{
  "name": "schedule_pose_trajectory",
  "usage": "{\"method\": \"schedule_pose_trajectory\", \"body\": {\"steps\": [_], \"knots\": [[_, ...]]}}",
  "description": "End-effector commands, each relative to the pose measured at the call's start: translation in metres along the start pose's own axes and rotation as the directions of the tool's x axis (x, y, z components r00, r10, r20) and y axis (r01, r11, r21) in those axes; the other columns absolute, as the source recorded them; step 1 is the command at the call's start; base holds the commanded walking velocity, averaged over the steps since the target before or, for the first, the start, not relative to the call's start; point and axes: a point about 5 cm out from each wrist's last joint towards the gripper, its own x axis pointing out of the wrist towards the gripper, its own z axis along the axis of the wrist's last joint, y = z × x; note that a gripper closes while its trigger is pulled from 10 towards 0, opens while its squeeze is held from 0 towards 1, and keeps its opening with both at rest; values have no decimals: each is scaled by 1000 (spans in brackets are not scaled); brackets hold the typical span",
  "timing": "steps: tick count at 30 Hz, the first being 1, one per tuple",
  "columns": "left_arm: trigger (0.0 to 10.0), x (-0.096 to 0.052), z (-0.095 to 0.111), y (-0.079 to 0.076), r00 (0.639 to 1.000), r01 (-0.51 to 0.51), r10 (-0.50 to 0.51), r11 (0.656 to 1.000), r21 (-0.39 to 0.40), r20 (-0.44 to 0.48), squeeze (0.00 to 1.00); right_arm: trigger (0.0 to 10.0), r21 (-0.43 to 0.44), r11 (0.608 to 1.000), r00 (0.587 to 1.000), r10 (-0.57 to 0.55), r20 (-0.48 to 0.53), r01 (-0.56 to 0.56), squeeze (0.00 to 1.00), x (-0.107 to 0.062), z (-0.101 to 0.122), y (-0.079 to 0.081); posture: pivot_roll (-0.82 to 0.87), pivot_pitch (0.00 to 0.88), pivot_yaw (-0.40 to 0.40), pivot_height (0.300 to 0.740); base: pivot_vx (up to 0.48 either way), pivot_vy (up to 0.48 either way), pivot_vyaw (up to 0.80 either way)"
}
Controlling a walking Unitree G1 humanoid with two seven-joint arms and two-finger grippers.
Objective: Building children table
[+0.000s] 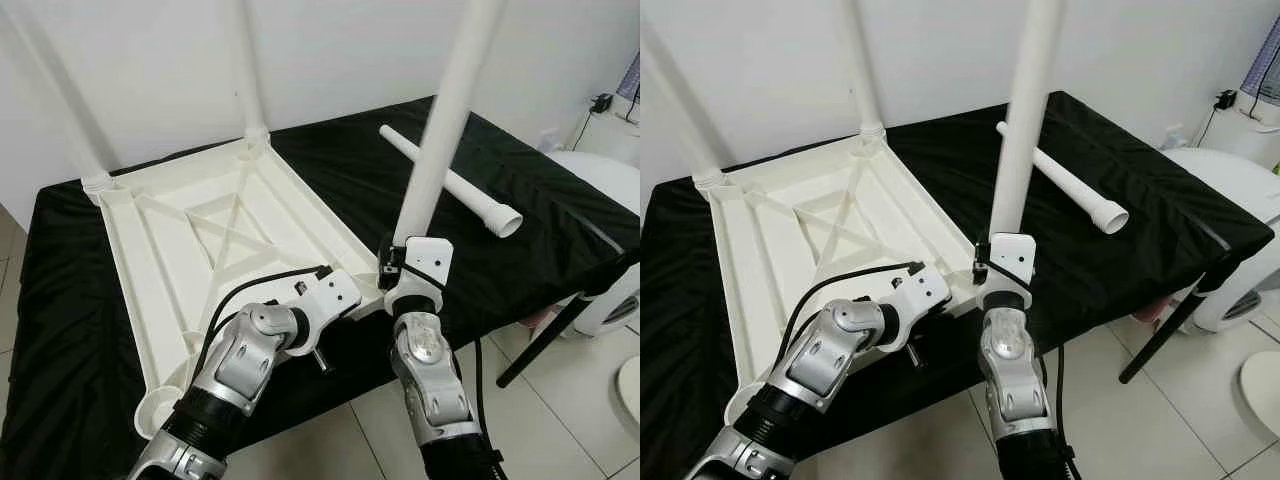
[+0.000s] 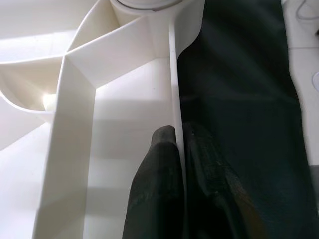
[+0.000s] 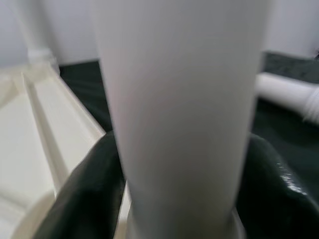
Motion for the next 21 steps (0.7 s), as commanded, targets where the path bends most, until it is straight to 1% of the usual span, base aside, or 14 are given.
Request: {"method": "schedule_pose_trajectory", "body": {"steps": [1,11,15,16,21], "knots": [[10000,-8,35,8,983,-116,104,991,68,152,0,10000,44,999,999,7,-41,-5,1000,-6,-7,8,-81,63,80,740,0,0,0],[10000,-7,36,7,983,-110,99,992,69,156,0,10000,47,999,999,26,-27,-24,1000,-7,-6,11,-87,56,81,740,0,0,0],[10000,-7,36,6,983,-108,96,992,69,156,0,10000,65,997,998,54,-31,-52,1000,-8,-7,12,-88,55,79,740,0,0,0],[10000,-7,36,5,983,-105,93,992,71,156,0,10000,45,998,999,47,-23,-46,1000,-8,-6,10,-88,56,80,740,0,0,0],[10000,-6,34,2,986,-92,79,992,82,150,0,10000,32,999,999,41,-24,-40,1000,-8,-7,6,-92,60,83,740,0,0,0]]}}
